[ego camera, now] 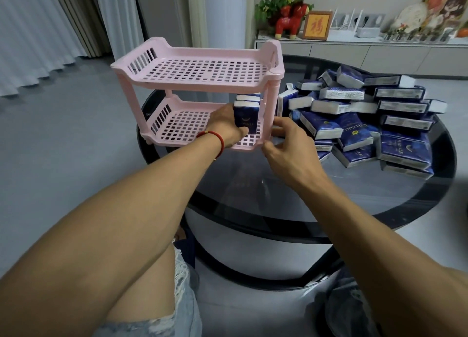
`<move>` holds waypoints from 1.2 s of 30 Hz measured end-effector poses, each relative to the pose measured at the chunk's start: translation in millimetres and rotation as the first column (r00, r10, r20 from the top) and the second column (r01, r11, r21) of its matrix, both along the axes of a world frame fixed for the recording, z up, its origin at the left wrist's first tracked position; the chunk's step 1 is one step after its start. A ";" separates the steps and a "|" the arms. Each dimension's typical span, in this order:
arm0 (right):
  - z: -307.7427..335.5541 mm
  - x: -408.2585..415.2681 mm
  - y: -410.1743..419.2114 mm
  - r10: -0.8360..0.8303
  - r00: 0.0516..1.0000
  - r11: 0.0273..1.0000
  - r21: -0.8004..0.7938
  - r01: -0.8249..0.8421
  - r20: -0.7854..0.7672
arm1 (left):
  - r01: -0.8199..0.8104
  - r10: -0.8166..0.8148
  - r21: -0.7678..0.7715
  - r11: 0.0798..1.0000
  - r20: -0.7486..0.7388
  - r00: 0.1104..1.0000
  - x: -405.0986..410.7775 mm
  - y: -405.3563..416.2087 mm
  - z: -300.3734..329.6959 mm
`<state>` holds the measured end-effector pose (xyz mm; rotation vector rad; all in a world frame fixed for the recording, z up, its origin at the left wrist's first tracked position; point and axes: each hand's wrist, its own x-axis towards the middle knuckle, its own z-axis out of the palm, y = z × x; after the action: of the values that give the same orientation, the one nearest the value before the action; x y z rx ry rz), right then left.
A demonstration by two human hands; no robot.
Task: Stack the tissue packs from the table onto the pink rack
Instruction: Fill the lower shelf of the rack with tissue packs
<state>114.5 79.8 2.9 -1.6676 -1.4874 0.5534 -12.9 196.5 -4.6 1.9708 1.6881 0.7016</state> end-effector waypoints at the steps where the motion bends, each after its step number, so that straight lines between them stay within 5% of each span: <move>1: -0.4 -0.5 -1.6 -0.012 1.000 1.000 0.002 0.012 -0.008 | 0.002 -0.002 -0.011 1.000 -0.001 1.000 -0.3 0.5 -0.3; 7: -0.8 5.0 -10.7 -0.194 0.981 0.973 0.120 0.196 -0.026 | 0.025 -0.024 -0.026 0.999 0.025 0.999 -3.4 0.8 -0.2; 12: 3.2 33.1 -8.1 -0.436 0.892 0.884 0.240 0.400 0.118 | 0.047 -0.047 -0.018 0.999 0.022 0.999 -6.8 -1.1 1.7; 17: -1.8 55.3 -6.5 -0.361 0.801 0.930 0.121 0.347 0.477 | 0.062 -0.062 -0.012 0.998 -0.005 0.998 -9.6 -3.8 2.3; 24: -5.1 81.3 -15.6 -0.292 0.750 0.954 0.233 0.188 0.593 | 0.072 -0.093 -0.087 0.994 -0.261 0.961 -18.2 -37.1 35.4; 27: 5.3 90.2 -21.9 -0.263 0.844 0.952 0.269 0.147 0.467 | 0.087 -0.115 -0.082 0.993 -0.465 0.878 -27.6 -82.6 57.7; 30: 27.6 94.2 -38.6 -0.145 0.987 0.958 0.259 0.122 0.072 | 0.128 -0.107 0.022 0.992 -0.422 0.900 -24.8 -127.4 73.6; 33: 43.0 93.7 -51.6 0.046 0.946 0.998 0.063 -0.027 -0.320 | 0.176 -0.174 0.007 0.984 -0.109 0.979 -10.8 -140.3 73.7; 36: 45.1 87.8 -54.7 0.173 0.904 0.983 0.014 -0.182 -0.390 | 0.284 -0.222 -0.140 0.949 0.346 0.912 3.1 -140.0 68.1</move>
<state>202.3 25.1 48.0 -1.3440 -1.3433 0.9465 -9.8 56.5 63.4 1.7840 1.2267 0.6989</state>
